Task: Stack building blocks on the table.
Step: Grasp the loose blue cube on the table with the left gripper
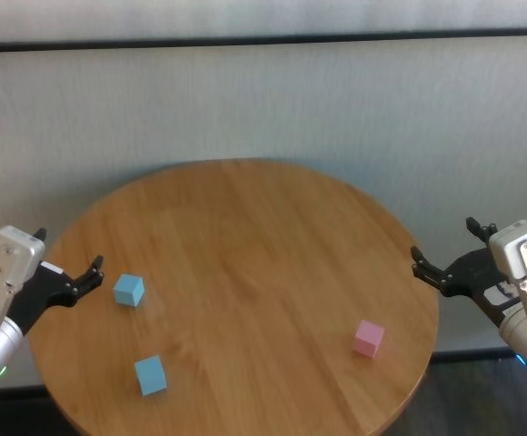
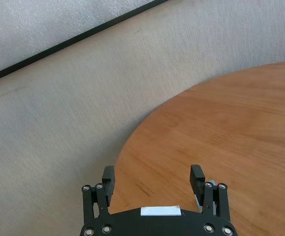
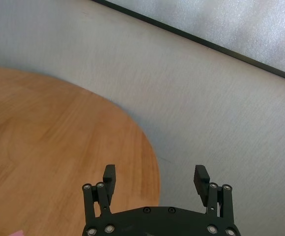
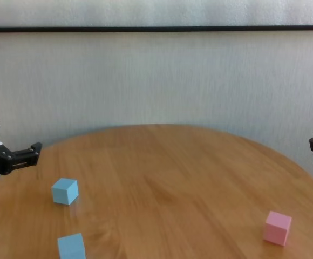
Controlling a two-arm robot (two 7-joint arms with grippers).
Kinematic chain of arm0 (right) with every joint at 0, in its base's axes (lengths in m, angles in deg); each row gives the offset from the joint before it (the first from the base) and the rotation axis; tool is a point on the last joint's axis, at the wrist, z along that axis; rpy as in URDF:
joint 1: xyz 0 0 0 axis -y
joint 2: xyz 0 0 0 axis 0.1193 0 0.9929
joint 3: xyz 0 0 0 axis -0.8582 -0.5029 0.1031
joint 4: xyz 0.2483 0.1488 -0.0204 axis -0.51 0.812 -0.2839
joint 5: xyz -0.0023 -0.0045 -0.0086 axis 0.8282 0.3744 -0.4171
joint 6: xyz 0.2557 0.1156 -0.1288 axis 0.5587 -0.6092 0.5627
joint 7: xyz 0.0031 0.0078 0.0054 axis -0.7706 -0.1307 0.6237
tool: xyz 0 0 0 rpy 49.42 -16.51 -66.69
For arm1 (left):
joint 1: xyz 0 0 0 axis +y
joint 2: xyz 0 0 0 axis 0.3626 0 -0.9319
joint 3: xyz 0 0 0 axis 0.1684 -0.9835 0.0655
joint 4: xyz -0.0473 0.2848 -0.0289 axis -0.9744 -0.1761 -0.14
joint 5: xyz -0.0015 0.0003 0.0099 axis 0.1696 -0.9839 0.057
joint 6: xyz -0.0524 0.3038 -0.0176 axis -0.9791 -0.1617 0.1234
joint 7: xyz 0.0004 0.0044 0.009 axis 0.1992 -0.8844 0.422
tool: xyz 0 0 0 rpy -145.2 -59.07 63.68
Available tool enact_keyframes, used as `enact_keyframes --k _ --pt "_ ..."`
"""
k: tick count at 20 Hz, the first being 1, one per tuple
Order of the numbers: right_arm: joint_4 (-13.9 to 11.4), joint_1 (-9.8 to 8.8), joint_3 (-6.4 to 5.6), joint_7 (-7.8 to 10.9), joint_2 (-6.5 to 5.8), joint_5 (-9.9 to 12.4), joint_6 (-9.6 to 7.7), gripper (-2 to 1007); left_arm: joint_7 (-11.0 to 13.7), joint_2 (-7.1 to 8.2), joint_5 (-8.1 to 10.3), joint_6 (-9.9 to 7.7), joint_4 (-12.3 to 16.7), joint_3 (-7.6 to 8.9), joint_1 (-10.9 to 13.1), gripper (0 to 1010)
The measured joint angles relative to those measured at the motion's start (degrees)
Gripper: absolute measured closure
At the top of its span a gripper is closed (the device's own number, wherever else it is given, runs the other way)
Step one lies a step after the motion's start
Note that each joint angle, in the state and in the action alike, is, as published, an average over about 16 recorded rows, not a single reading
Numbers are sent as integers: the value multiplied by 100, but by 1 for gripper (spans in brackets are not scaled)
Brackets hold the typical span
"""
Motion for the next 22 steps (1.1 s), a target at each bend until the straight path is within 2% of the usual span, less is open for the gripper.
enact_keyframes --k 22 --pt "0 0 0 0 0 0 0 0 0 0 0 0 0 0 0 11"
